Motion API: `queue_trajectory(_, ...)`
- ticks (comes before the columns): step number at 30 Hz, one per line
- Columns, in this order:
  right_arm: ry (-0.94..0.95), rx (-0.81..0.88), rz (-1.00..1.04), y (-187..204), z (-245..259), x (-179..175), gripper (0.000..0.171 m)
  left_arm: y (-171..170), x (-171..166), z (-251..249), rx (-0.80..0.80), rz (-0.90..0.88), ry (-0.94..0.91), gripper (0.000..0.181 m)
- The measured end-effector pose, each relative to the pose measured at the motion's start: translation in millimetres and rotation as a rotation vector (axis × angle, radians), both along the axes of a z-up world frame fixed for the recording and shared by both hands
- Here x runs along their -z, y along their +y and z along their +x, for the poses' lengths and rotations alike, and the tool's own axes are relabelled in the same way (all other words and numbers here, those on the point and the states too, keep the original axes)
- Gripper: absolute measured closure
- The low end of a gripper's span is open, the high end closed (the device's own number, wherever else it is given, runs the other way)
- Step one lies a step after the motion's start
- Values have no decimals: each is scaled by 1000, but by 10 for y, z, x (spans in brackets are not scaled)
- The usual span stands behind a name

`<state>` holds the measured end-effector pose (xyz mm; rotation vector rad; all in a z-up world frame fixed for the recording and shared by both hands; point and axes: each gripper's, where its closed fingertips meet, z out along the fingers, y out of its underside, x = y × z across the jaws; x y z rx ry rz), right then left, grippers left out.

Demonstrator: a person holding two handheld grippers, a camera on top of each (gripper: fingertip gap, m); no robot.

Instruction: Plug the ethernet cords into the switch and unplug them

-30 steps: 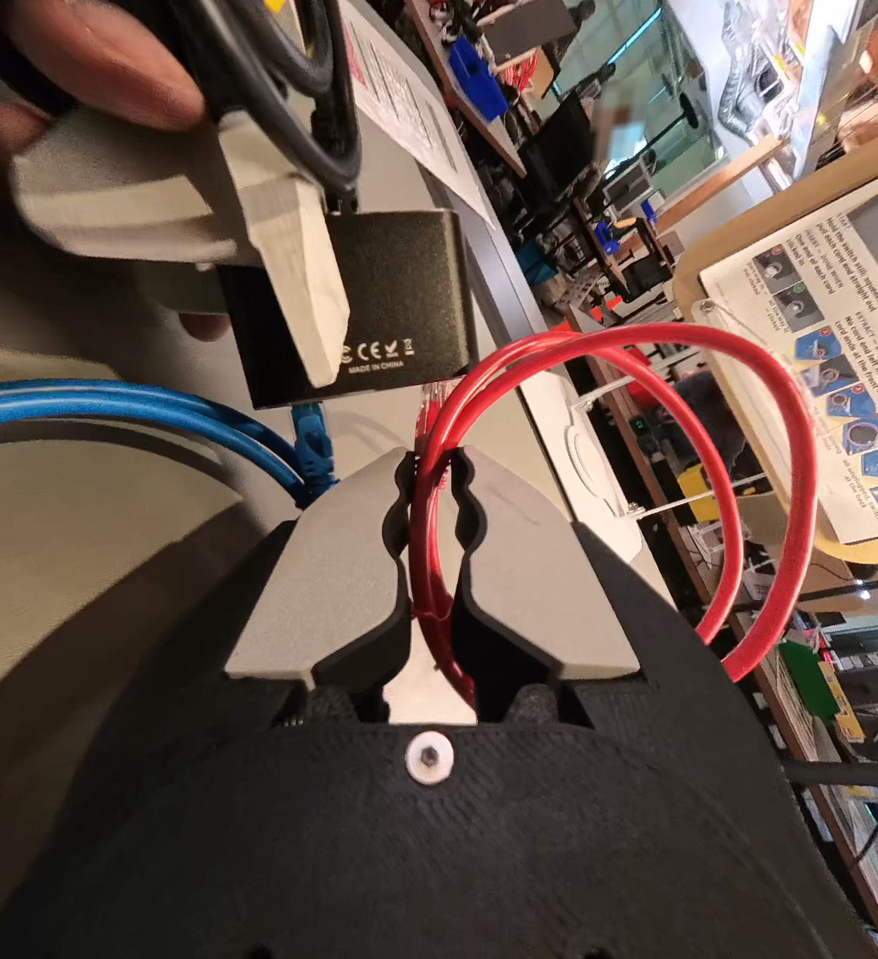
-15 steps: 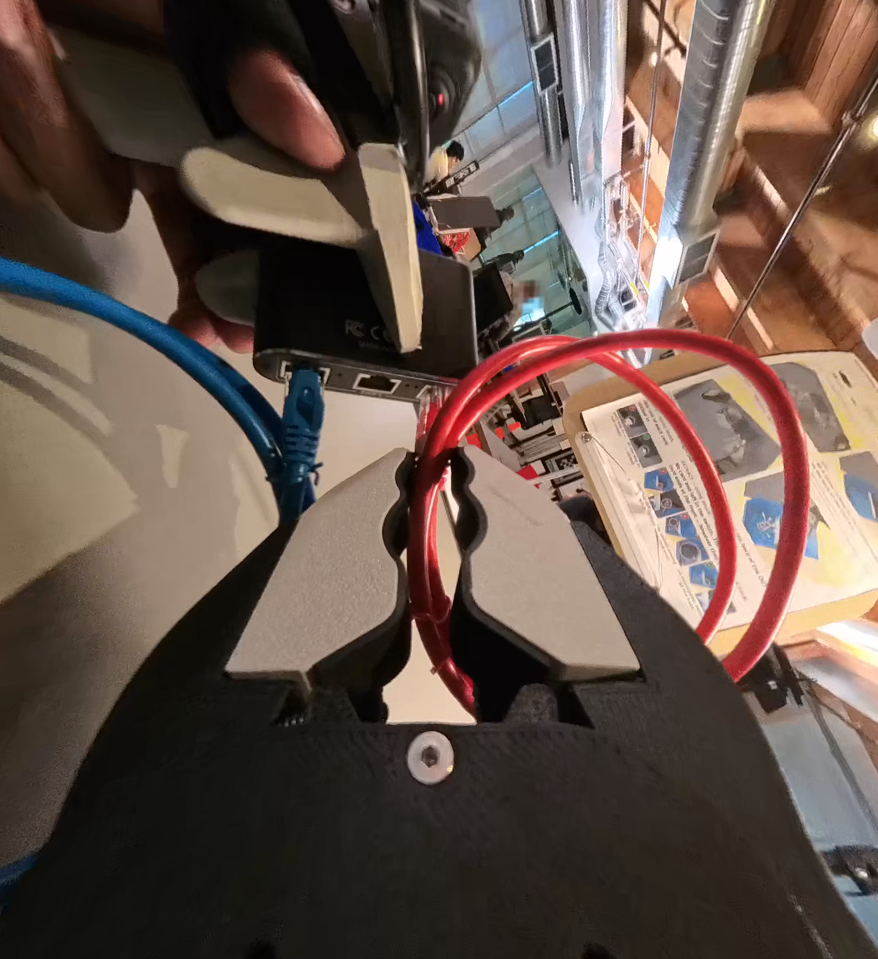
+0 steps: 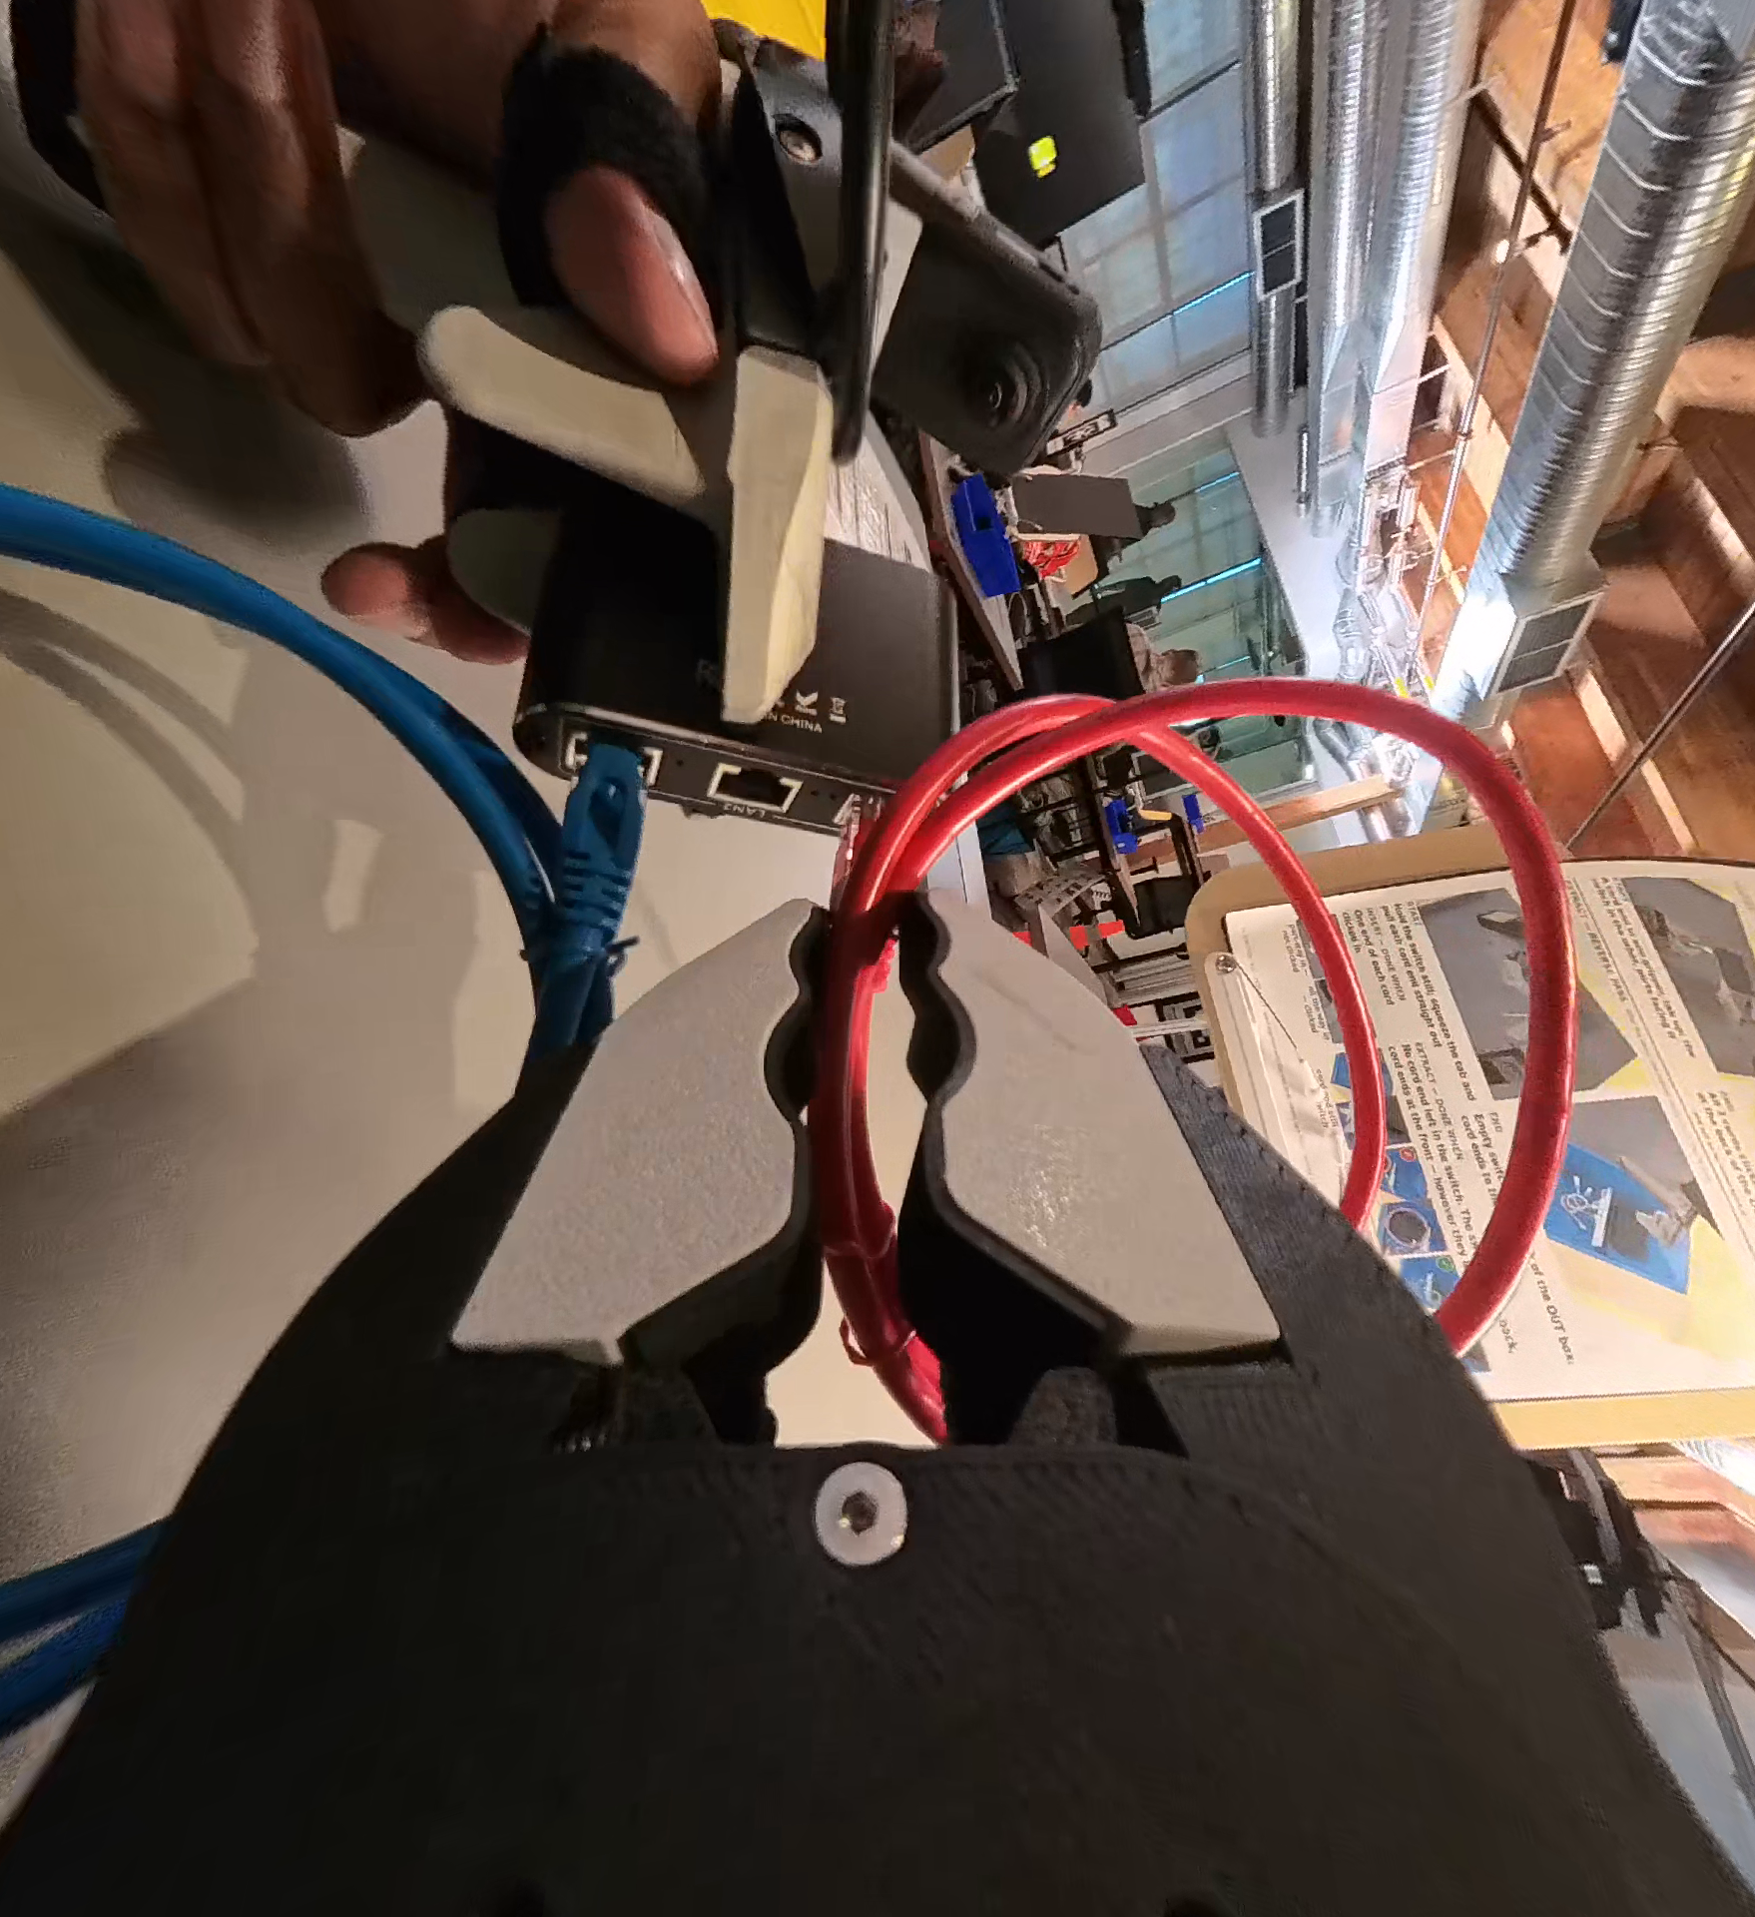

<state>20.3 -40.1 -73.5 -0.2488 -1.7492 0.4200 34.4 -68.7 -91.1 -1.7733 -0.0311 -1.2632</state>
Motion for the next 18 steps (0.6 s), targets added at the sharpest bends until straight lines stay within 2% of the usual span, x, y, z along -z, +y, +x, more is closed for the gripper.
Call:
queue_trajectory(5,-56,-32,13,-34,60,46,158,-31,40,67,51,-25,60,154)
queue_trajectory(8,-26,-10,-31,12,32,53,157,7,16,28,7,-10,129,153)
queue_trajectory(10,-27,19,-75,53,-12,89,157,35,-3,-13,-28,2,146,145)
queue_trajectory(14,-62,52,-152,115,-59,146,156,116,-2,-146,-128,-16,51,152)
queue_trajectory(18,-81,52,-286,190,-36,40,142,180,19,-320,-236,-57,-130,155)
